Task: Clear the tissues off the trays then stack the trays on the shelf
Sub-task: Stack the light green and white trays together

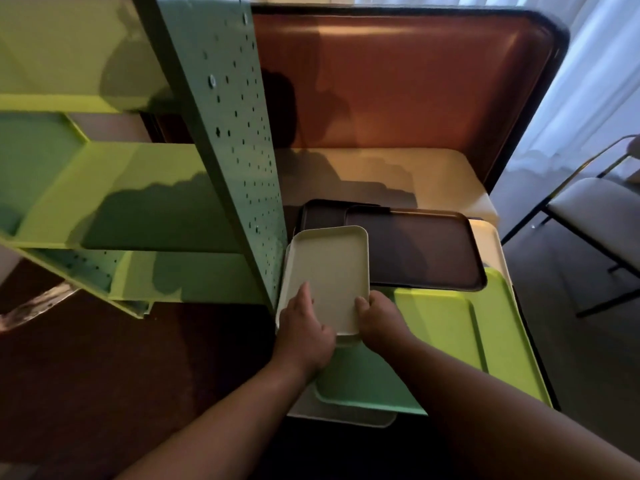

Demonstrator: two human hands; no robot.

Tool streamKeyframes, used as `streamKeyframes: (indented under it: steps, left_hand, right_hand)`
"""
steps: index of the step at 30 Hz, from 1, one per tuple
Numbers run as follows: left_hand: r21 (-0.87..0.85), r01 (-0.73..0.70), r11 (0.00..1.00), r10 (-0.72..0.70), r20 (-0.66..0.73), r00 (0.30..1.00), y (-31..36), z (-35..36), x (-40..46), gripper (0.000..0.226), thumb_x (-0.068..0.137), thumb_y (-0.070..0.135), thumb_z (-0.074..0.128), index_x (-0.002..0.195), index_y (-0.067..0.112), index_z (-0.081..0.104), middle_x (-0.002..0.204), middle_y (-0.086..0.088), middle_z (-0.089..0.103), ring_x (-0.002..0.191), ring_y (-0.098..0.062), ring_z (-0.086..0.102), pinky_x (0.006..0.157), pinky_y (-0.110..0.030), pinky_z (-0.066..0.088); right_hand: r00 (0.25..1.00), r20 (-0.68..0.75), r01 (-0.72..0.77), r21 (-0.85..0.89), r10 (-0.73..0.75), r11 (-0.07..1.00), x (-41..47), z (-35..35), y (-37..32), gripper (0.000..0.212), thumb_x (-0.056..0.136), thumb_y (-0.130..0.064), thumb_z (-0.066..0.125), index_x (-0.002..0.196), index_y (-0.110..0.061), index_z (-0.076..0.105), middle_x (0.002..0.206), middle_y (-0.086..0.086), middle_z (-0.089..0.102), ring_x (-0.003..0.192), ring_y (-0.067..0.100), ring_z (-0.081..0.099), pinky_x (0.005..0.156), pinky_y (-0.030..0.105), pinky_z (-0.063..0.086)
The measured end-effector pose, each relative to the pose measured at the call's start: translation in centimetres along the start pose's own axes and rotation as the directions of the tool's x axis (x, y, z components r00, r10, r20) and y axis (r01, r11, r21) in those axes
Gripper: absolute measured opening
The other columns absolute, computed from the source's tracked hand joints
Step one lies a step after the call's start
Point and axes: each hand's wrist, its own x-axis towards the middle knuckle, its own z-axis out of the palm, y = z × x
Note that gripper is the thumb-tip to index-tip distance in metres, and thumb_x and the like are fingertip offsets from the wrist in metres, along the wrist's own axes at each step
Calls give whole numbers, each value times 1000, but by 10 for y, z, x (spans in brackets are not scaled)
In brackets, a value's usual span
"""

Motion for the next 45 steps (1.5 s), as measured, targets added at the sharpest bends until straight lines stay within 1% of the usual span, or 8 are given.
streamKeyframes:
  steps: [4,12,20,24,28,32,40,45]
  left_hand:
    - [47,-33,998,30,66,997,-5,4,9,85,89,18,60,159,14,13,151,-12,41,137,-28,39,114,-43,37]
    - [33,9,999,-11,83,996,-17,10,28,80,86,18,62,157,13,25,148,-13,45,134,-29,43,112,-43,39]
    - [36,-18,999,16,38,999,-8,10,38,74,87,17,59,155,13,30,146,-13,44,132,-29,44,111,-44,41]
    - [20,-73,997,74,-101,992,1,3,43,72,87,12,60,153,11,32,150,-16,37,135,-33,38,112,-47,38]
    - [66,-61,996,78,-297,952,8,4,52,70,88,15,62,152,7,34,153,-20,35,138,-36,37,114,-47,34]
    - [-80,219,972,-220,1,976,17,23,56,56,97,31,57,146,9,43,142,-16,54,127,-33,54,102,-38,44]
    - [37,325,945,-327,97,940,22,70,37,29,100,29,51,117,8,62,112,-14,67,100,-32,62,90,-43,52]
    - [70,347,935,-350,36,936,25,80,36,25,91,25,56,107,7,64,103,-13,68,91,-32,63,85,-44,55]
  right_hand:
    - [997,-6,70,-61,-71,996,-4,5,2,34,101,-27,54,134,-18,54,118,8,68,99,25,65,82,34,51]
    - [997,57,74,-423,-55,903,4,8,15,32,103,-37,43,122,-16,59,116,7,61,90,20,57,83,35,52]
    - [984,82,-160,19,158,987,15,3,10,28,103,-27,47,128,-17,53,114,7,66,98,24,65,89,46,58]
    - [997,63,-42,-16,43,999,26,-41,11,20,100,-26,48,113,-21,63,101,4,70,90,23,66,81,43,59]
    - [965,258,62,-45,-49,997,35,-110,21,21,101,-24,53,102,-25,73,97,2,76,90,23,73,82,46,60]
    - [915,404,24,-34,-9,999,40,-151,32,21,103,-30,57,115,-26,75,107,0,75,99,18,72,88,37,60]
    - [993,88,-71,-94,80,993,46,-151,89,35,96,-26,66,130,-17,64,117,6,69,103,22,65,89,42,58]
    - [995,51,97,-258,-87,961,37,-151,102,52,92,-18,67,143,-16,54,139,8,57,124,24,55,101,33,46]
